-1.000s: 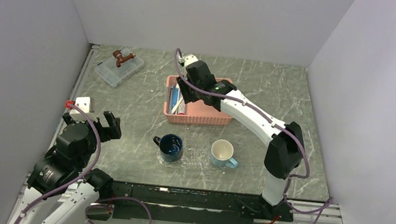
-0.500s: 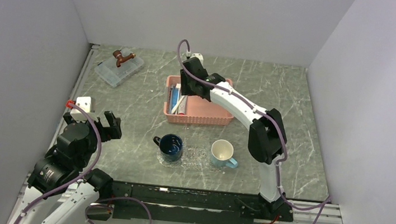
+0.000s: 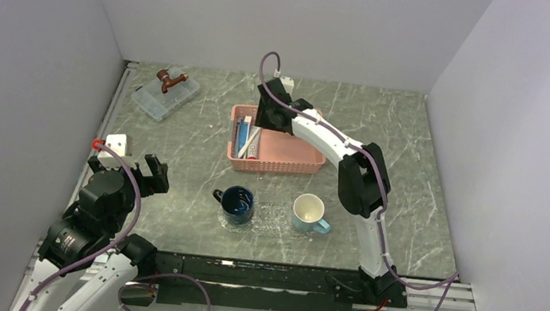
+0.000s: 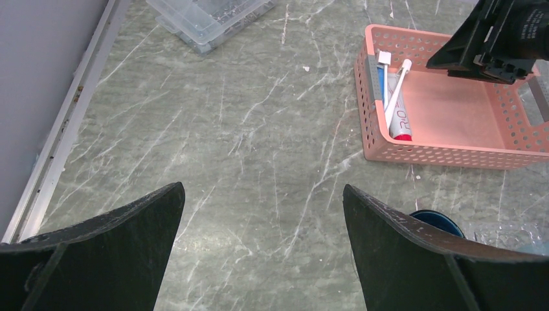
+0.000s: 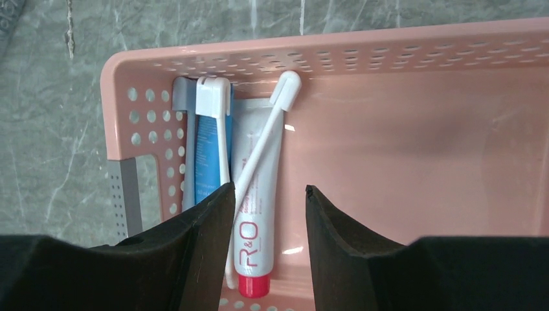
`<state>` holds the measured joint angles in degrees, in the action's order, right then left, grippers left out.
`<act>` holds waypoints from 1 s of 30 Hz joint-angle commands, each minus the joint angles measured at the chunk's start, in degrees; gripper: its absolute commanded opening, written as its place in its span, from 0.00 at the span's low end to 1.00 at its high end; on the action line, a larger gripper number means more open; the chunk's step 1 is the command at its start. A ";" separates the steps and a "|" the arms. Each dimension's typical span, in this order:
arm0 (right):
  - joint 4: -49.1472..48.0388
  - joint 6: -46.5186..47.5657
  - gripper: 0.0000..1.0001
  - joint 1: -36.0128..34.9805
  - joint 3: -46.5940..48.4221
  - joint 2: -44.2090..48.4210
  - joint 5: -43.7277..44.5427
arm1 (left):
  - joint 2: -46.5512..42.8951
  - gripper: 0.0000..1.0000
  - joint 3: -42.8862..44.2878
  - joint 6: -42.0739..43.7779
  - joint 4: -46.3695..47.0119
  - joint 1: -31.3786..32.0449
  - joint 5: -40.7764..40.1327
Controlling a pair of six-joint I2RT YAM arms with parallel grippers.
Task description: Prepare toiletry sets of a toothbrush and toothpaste on the tray
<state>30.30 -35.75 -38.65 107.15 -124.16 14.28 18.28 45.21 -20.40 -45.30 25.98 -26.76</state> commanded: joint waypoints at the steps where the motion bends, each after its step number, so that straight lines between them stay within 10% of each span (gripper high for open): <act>1: -2.58 -4.00 0.46 0.69 3.22 -1.59 -1.62 | 0.51 0.99 -0.01 0.72 1.71 0.03 0.91; 30: -8.87 -8.13 0.35 0.76 10.19 -11.81 -14.02 | 0.83 0.99 -0.11 0.96 1.88 -0.01 1.23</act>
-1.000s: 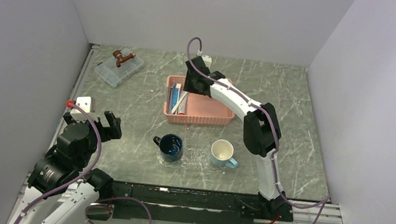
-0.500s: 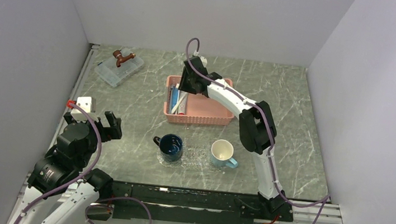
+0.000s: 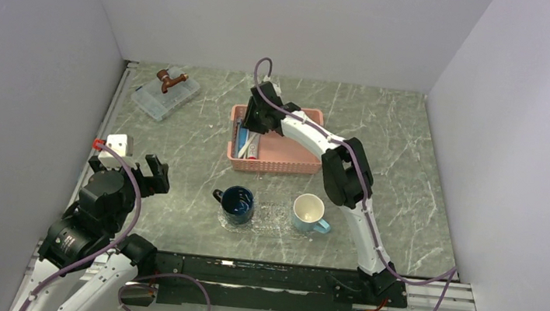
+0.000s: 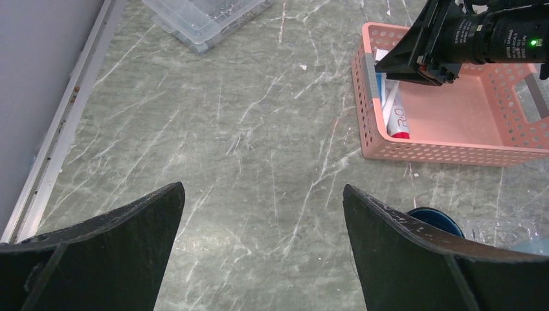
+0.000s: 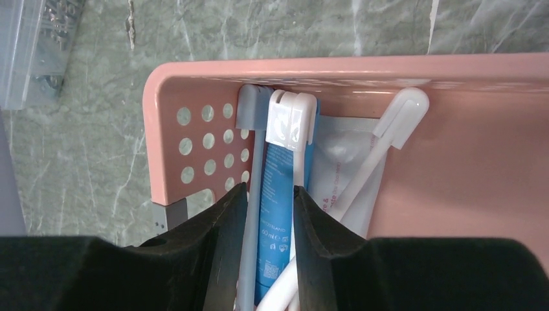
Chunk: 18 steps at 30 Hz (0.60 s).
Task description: Prepare toiletry sets of a toothbrush and toothpaste on the tray
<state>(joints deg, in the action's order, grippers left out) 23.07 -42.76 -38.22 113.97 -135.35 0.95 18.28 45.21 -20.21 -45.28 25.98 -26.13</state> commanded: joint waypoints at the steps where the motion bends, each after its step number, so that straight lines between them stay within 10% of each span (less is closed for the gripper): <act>1: -1.41 -1.04 0.35 0.26 3.65 -0.88 -0.69 | 0.81 0.99 -0.12 0.77 1.85 0.03 0.62; 18: 2.82 2.42 0.36 0.92 1.25 -0.54 4.71 | 0.89 0.99 -0.12 0.69 1.84 0.03 0.49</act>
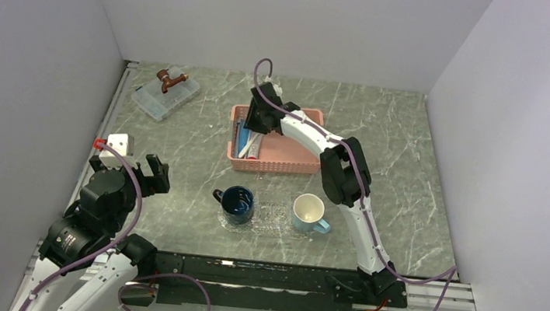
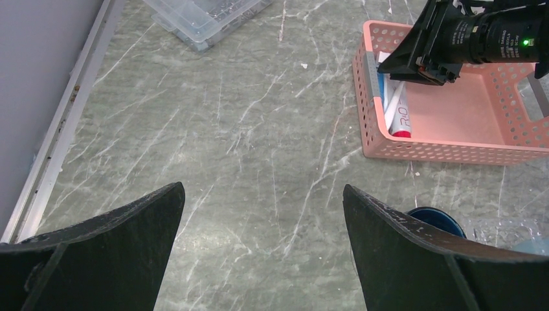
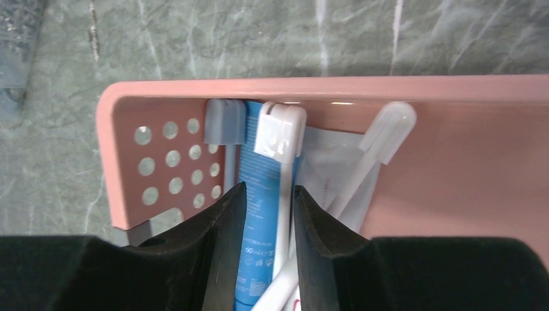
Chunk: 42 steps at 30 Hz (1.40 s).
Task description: Prepare toiletry sets of a toothbrush and toothpaste on the tray
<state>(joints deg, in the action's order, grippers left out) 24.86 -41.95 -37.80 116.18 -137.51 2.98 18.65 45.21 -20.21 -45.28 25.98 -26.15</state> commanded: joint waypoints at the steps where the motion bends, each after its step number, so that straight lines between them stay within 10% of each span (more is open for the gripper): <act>1: 1.28 1.88 0.36 0.52 -1.35 1.94 3.11 | 0.55 0.99 -0.08 0.69 1.83 0.04 0.44; 42: -1.36 -3.54 0.46 2.55 -12.45 8.55 -2.55 | -0.11 0.99 -0.11 0.75 1.86 0.04 0.90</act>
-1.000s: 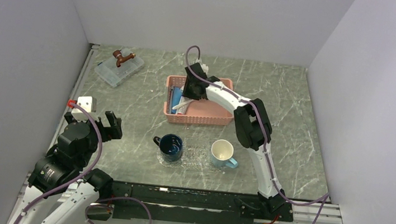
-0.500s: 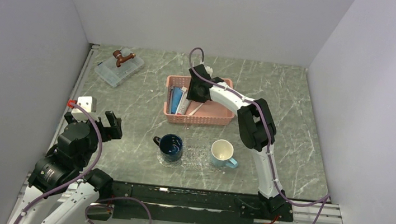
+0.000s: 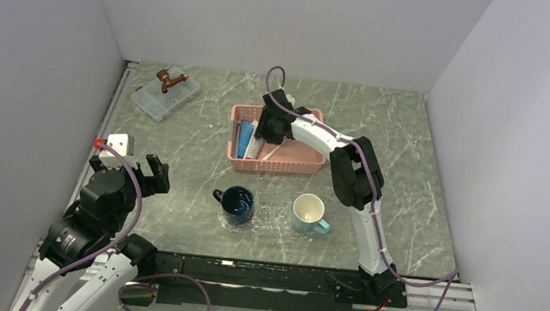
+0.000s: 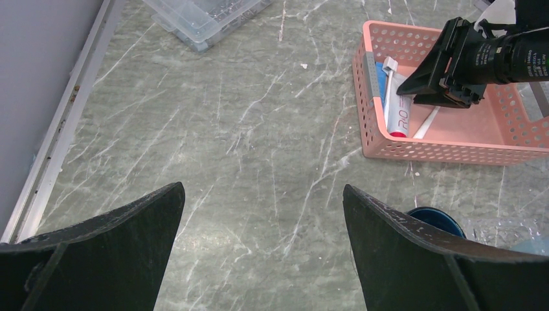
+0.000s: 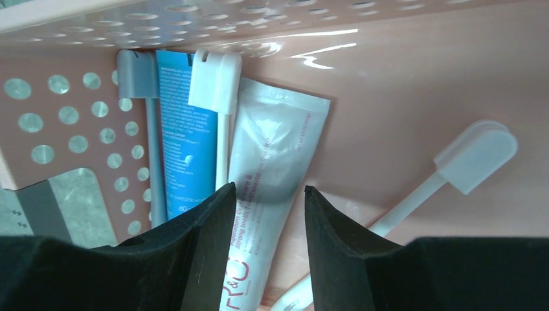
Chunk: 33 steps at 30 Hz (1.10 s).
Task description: Prepare toiletry sets of a toothbrush and toothpaste on the tray
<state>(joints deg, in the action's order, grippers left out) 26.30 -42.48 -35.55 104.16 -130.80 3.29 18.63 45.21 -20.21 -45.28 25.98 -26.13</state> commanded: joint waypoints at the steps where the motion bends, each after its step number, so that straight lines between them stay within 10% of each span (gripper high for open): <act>1: -3.05 -3.45 0.46 0.23 -0.79 1.82 -3.02 | -0.17 0.99 -0.12 0.71 1.86 0.04 0.97; 10: -5.97 -7.42 0.38 0.25 -3.22 0.01 -7.56 | -0.35 0.99 -0.12 0.70 1.77 0.03 1.00; 17: -6.20 -7.44 0.00 0.36 -3.01 -0.47 -8.29 | -0.39 0.99 -0.10 0.73 1.81 0.04 1.02; 33: -13.56 -2.72 0.00 1.70 -9.52 12.73 -1.30 | -0.09 0.99 -0.19 0.87 1.92 0.02 1.30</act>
<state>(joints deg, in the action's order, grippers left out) 17.80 -47.77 -34.46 95.68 -126.10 -2.44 18.59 45.21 -20.21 -45.28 25.98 -25.32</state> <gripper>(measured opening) 0.022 0.992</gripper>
